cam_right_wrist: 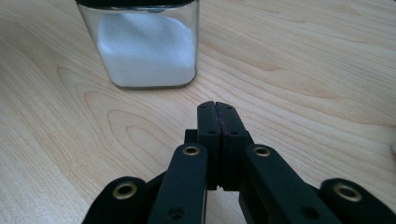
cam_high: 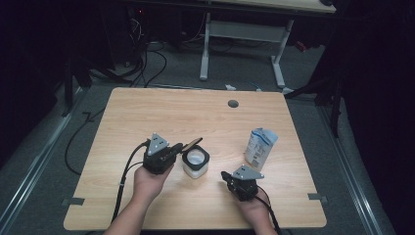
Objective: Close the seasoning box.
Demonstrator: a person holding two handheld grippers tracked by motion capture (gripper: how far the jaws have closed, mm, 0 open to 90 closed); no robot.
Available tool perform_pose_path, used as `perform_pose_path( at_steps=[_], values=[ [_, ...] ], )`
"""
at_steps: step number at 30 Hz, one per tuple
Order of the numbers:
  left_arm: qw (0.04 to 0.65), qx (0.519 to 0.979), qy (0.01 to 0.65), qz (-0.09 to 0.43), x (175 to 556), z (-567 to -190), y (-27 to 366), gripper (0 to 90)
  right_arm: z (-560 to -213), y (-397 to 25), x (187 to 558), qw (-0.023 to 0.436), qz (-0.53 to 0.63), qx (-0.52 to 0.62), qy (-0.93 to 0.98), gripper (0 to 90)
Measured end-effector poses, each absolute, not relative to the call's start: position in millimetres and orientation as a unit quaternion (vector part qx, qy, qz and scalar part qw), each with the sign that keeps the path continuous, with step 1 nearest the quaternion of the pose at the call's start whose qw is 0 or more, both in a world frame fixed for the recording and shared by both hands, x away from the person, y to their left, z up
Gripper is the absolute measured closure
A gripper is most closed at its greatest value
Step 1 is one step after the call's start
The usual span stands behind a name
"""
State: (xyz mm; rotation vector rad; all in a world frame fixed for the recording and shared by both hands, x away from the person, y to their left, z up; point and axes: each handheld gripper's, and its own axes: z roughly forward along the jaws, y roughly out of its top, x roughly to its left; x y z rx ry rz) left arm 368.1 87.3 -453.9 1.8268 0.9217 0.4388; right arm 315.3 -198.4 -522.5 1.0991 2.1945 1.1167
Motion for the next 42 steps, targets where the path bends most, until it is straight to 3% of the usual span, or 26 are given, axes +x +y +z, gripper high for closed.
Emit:
perform_pose_path(
  at_steps=[10,19,42],
  values=[
    [0.499,0.752,0.385,0.194,351,-467,89,87.9,-521,-198,313,0.223,0.405,0.393,0.795,89.3],
    [0.473,0.759,0.408,0.184,341,-500,89,89.6,-522,-199,312,0.223,0.404,0.393,0.795,89.3],
    [0.470,0.757,0.419,0.173,372,-508,70,89.6,-523,-202,311,0.223,0.398,0.400,0.795,89.4]
  ],
)
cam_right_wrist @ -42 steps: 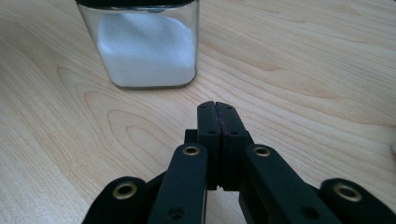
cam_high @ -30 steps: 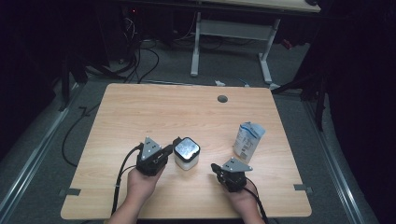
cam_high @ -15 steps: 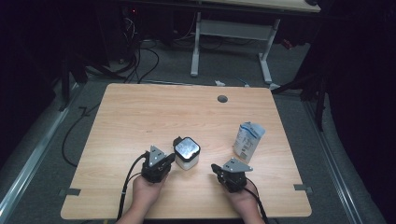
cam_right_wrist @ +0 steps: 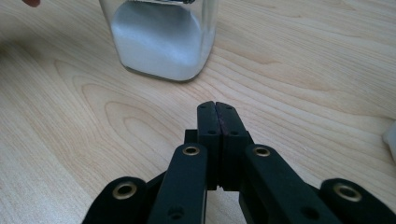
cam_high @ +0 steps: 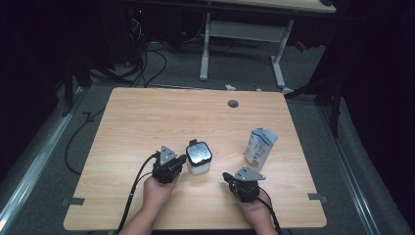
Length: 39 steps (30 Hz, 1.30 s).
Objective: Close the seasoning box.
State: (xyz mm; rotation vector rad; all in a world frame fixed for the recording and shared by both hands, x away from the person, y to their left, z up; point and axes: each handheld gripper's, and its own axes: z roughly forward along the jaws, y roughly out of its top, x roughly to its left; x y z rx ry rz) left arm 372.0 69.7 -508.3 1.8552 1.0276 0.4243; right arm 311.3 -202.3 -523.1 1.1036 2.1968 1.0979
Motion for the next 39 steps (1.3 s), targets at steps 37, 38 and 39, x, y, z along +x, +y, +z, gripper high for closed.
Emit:
perform_pose_path(
  at_steps=[37,38,39],
  values=[
    [0.422,0.744,0.444,0.267,323,-520,202,61.8,-519,-163,358,0.246,0.390,0.399,0.793,89.7],
    [0.421,0.746,0.442,0.266,323,-519,202,61.8,-519,-162,356,0.247,0.390,0.398,0.793,89.7],
    [0.422,0.745,0.442,0.266,323,-519,202,61.8,-518,-161,355,0.246,0.390,0.396,0.794,89.8]
  ],
)
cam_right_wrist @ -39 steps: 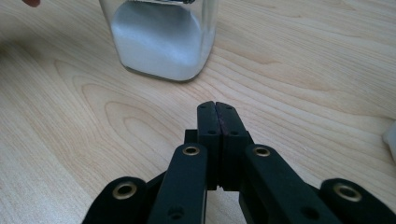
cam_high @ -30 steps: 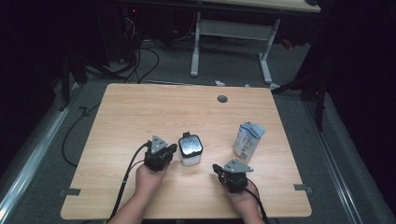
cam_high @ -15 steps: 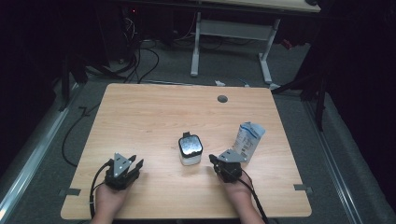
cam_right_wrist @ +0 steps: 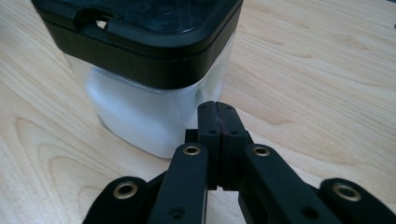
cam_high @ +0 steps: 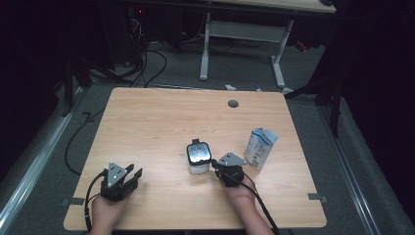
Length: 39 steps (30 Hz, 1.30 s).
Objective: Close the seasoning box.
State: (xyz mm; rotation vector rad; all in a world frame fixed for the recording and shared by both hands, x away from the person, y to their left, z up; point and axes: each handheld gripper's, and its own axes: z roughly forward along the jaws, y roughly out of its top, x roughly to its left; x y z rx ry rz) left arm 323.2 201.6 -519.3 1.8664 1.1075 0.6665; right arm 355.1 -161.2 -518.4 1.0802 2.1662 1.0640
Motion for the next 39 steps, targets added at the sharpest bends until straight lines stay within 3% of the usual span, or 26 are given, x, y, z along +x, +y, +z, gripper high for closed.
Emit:
perform_pose_path(
  at_steps=[14,21,27,39],
  values=[
    [0.423,0.748,0.439,0.263,323,-520,199,61.6,-518,-152,342,0.238,0.404,0.383,0.796,89.0],
    [0.424,0.749,0.437,0.261,323,-520,200,60.5,-516,-160,338,0.242,0.403,0.388,0.793,82.7],
    [0.422,0.753,0.434,0.257,323,-521,199,59.3,-517,-188,330,0.250,0.394,0.409,0.784,72.1],
    [0.422,0.767,0.414,0.248,317,-520,185,57.7,-518,-257,291,0.275,0.399,0.458,0.746,60.6]
  ],
)
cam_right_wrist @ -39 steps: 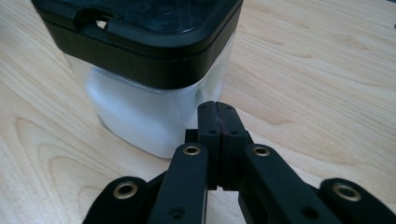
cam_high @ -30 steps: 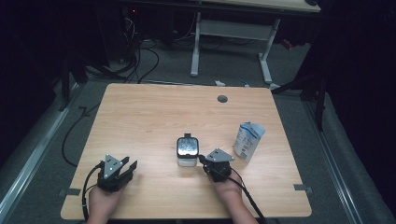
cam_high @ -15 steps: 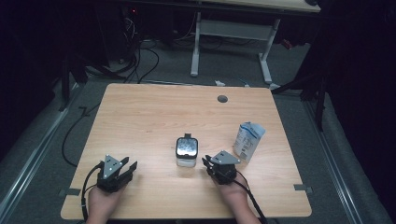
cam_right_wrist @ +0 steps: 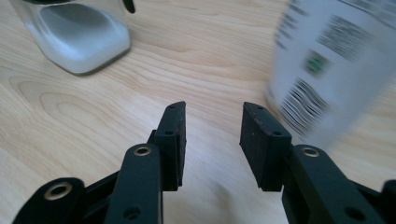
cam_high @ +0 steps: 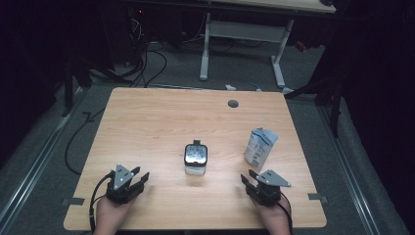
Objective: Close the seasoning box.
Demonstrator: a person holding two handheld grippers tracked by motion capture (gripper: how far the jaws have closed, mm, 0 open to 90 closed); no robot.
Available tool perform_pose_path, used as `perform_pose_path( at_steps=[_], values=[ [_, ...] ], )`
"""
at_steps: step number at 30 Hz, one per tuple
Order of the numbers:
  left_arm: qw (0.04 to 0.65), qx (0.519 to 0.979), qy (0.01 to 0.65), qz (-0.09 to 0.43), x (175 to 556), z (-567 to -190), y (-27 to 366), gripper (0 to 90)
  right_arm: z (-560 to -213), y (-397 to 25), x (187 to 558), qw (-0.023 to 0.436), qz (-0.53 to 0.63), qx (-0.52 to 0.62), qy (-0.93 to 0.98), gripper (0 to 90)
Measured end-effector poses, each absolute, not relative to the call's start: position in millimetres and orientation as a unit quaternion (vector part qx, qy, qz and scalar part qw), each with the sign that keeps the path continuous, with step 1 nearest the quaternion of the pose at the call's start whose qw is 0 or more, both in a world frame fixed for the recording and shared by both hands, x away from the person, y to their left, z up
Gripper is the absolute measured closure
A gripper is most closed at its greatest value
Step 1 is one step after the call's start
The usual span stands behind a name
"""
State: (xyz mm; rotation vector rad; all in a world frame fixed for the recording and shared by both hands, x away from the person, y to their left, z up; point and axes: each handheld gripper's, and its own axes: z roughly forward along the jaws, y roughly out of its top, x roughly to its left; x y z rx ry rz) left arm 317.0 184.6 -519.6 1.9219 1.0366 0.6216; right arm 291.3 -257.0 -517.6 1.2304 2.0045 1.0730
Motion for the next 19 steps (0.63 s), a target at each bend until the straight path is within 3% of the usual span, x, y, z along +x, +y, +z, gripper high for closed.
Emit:
perform_pose_path(
  at_steps=[19],
  values=[
    [0.419,0.774,0.410,0.240,318.0,-521.8,178.9,57.2,-520.9,-264.2,282.5,0.283,0.394,0.455,0.747,57.6]
  ],
)
